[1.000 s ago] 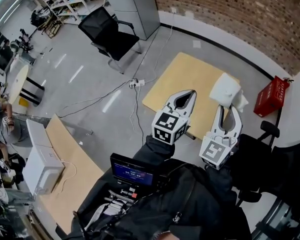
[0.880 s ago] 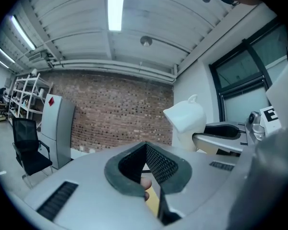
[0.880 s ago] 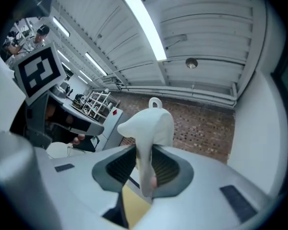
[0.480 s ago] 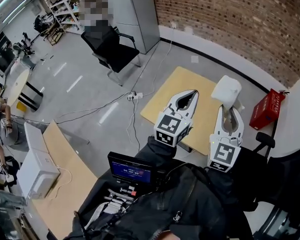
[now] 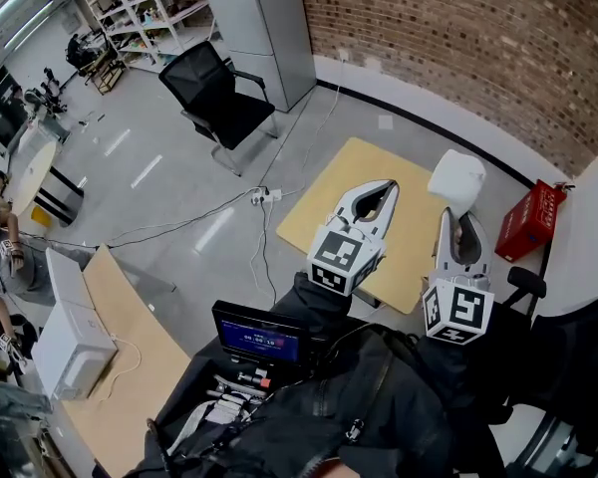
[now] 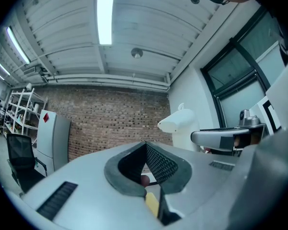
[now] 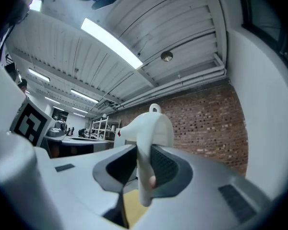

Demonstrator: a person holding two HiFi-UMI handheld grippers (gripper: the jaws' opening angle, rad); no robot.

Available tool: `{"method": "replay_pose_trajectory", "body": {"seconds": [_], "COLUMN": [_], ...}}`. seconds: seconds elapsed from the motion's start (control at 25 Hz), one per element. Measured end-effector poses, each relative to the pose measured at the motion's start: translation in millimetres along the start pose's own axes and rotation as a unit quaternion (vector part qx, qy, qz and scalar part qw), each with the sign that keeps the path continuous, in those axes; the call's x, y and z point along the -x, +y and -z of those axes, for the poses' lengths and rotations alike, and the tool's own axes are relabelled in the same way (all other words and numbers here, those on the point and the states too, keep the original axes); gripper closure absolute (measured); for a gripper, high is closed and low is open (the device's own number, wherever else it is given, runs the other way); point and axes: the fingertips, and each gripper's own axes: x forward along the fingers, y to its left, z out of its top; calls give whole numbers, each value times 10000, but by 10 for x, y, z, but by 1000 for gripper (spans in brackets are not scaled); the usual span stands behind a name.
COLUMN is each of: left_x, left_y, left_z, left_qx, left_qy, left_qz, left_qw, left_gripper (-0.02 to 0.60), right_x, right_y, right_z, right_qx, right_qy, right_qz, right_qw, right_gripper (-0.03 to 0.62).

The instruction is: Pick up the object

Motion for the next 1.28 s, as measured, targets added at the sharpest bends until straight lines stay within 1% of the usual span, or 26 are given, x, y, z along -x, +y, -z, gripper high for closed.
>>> {"method": "replay_pose_trajectory", "body": {"seconds": [0.16, 0.4, 0.92, 1.28], "left_x": [-15, -7, 71, 180], "left_y": [9, 17, 3, 22], "left_z": [18, 43, 61, 61], "left_qx": [-8, 28, 59, 113], "left_qy": [-4, 33, 52, 58], "left_qz": [-19, -49, -51, -44], "left_qw": [10000, 10000, 10000, 9999], "left_gripper": [584, 584, 584, 584], "right_x": [19, 48, 139, 205], "right_y": [-15, -50, -3, 127], "right_z": [-64, -82, -101, -142], "right_qx": [-140, -373, -321, -309], "right_qy": [-223, -274, -288, -316], "right_qz": [-25, -60, -36, -75], "right_qw": [9997, 9989, 9991, 9990], "right_gripper": [497, 497, 497, 497]}}
